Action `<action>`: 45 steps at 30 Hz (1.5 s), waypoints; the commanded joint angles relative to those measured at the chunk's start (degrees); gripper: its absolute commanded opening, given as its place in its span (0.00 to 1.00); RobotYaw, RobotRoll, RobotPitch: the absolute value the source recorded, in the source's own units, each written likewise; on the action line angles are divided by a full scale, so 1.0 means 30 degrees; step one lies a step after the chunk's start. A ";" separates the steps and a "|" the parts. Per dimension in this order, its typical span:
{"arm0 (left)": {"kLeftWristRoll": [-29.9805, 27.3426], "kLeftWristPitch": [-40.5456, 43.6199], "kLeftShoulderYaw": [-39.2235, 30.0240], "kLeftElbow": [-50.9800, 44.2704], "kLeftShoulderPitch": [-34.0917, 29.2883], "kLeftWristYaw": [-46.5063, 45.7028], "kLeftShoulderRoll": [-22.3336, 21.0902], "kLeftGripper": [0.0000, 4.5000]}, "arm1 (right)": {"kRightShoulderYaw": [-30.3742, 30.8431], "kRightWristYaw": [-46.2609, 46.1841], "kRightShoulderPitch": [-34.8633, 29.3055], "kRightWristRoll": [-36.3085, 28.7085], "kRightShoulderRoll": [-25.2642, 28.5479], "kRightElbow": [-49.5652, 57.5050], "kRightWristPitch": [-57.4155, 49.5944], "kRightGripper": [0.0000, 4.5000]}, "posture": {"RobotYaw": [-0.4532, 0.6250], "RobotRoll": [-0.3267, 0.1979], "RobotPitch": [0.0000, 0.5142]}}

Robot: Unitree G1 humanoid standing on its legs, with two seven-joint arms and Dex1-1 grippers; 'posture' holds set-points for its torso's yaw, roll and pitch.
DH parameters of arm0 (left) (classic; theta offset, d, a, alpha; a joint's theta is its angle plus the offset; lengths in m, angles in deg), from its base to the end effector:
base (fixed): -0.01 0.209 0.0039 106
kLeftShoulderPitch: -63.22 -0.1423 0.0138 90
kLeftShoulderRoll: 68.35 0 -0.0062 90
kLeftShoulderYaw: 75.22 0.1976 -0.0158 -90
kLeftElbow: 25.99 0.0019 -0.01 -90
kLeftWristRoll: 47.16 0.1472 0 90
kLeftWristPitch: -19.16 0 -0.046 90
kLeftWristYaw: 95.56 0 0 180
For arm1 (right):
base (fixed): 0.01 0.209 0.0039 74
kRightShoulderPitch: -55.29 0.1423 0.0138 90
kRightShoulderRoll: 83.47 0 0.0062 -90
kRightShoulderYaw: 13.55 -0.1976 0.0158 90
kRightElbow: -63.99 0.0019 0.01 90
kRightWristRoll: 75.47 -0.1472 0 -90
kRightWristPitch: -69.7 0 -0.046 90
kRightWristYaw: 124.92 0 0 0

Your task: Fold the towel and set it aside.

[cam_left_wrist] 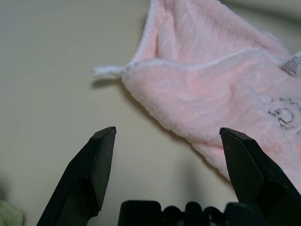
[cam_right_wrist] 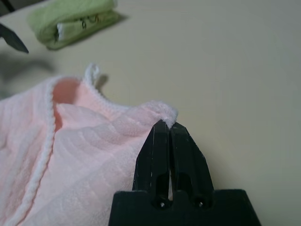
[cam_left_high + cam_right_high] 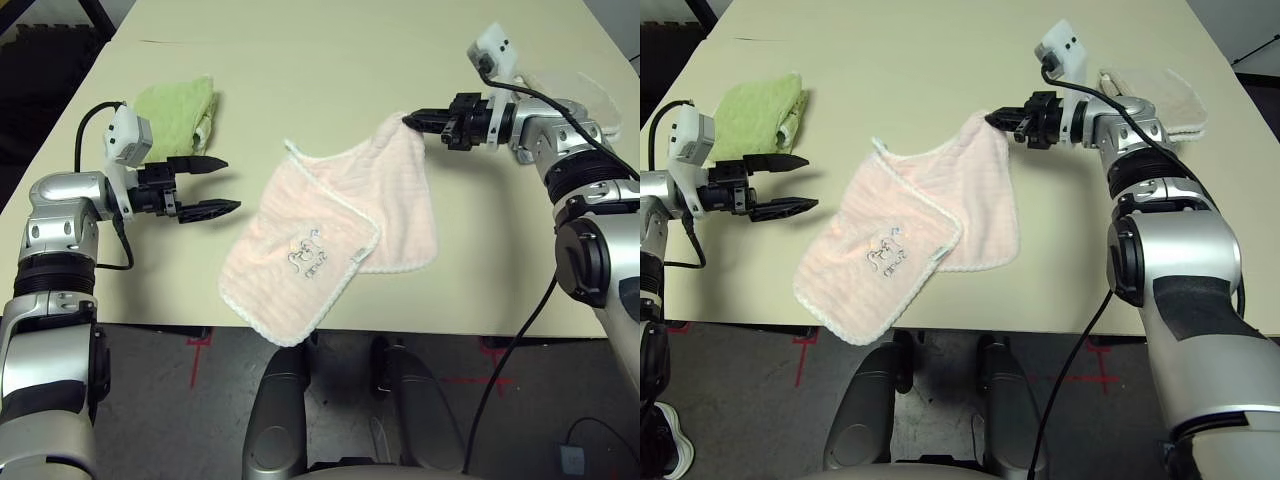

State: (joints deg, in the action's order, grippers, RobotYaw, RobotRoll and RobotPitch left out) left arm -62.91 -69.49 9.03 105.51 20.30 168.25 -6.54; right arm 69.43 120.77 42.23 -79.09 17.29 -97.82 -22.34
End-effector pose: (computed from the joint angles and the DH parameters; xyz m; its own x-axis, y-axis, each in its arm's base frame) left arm 0.3252 0.3330 0.2100 0.4774 -0.8542 -0.2060 0.8665 0.4188 0.2717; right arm 0.3972 -0.2278 0.2481 0.5848 0.8078 -0.0746 -0.8067 0.5694 -0.1579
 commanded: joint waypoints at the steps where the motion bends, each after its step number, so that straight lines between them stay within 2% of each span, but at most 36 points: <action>1: -0.0232 0.0897 -0.0183 0.0225 0.0304 -0.0833 0.0417 1.00 | 0.0016 0.0596 -0.0084 -0.0187 0.0257 0.0668 0.0601 0.01 | 0.47 0.62 0.54; 4: -0.0405 0.1592 -0.0435 0.0177 0.0565 -0.1889 0.0936 1.00 | 0.0603 0.1069 -0.0277 0.0316 0.0170 0.0912 0.1232 0.01 | 0.46 0.62 0.54; 7: -0.0358 0.2132 -0.0568 0.0216 0.0790 -0.3002 0.1380 1.00 | 0.0708 -0.0497 0.0038 0.0625 -0.0185 0.0889 0.2945 0.01 | 0.47 0.62 0.54; 11: -0.0535 0.2784 -0.0674 0.0040 0.0930 -0.3849 0.1730 1.00 | -0.0218 -0.4199 0.1615 0.0221 -0.0809 0.0594 0.5791 0.01 | 0.47 0.62 0.54; 14: -0.0573 0.2968 -0.0728 -0.0038 0.0983 -0.4037 0.1891 1.00 | -0.1127 -0.5481 0.3378 -0.0535 -0.1246 0.0489 0.7122 0.01 | 0.46 0.62 0.54; 18: -0.0630 0.3243 -0.0825 -0.0039 0.1154 -0.4291 0.2193 1.00 | -0.2329 -0.6022 0.5848 -0.1632 -0.1558 0.0327 0.8149 0.01 | 0.46 0.62 0.54; 21: -0.0705 0.3260 -0.0872 -0.0022 0.1324 -0.4360 0.2521 1.00 | -0.3924 -0.6254 0.8222 -0.3258 -0.1492 0.0457 0.8865 0.01 | 0.45 0.62 0.55; 28: -0.0805 0.3215 -0.0979 0.0090 0.1578 -0.4809 0.3519 1.00 | -0.5374 -0.5127 0.9993 -0.5202 -0.1683 0.0483 0.8158 0.01 | 0.44 0.62 0.54; 30: -0.0842 0.3145 -0.1021 0.0242 0.1798 -0.5075 0.3861 1.00 | -0.4280 -0.5254 0.9965 -0.4000 -0.1549 0.0323 0.8076 0.01 | 0.44 0.62 0.54; 33: -0.1197 0.3452 -0.1329 0.0083 0.2250 -0.5742 0.4377 1.00 | -0.3508 -0.4664 0.8908 -0.3461 -0.1768 0.0253 0.7372 0.01 | 0.44 0.62 0.54; 38: -0.0443 0.1523 -0.1589 0.1349 0.4354 -0.9261 0.5835 1.00 | -0.3676 -0.4065 0.8475 -0.3855 -0.2152 0.0576 0.7214 0.01 | 0.45 0.62 0.53; 41: -0.0387 0.1084 -0.1511 0.1685 0.5314 -0.9932 0.6287 1.00 | -0.3670 -0.4054 0.8430 -0.3827 -0.2273 0.0637 0.7114 0.01 | 0.45 0.62 0.53; 45: -0.1052 0.3171 -0.1146 0.0265 0.6253 -1.0785 0.7726 1.00 | -0.3621 -0.4131 0.8051 -0.3780 -0.2500 0.0769 0.7069 0.01 | 0.45 0.62 0.53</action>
State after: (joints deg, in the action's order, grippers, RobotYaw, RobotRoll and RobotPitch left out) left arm -65.44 -62.54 4.38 108.23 38.58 136.81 15.33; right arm 58.34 108.16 66.72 -90.04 9.89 -97.50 -0.99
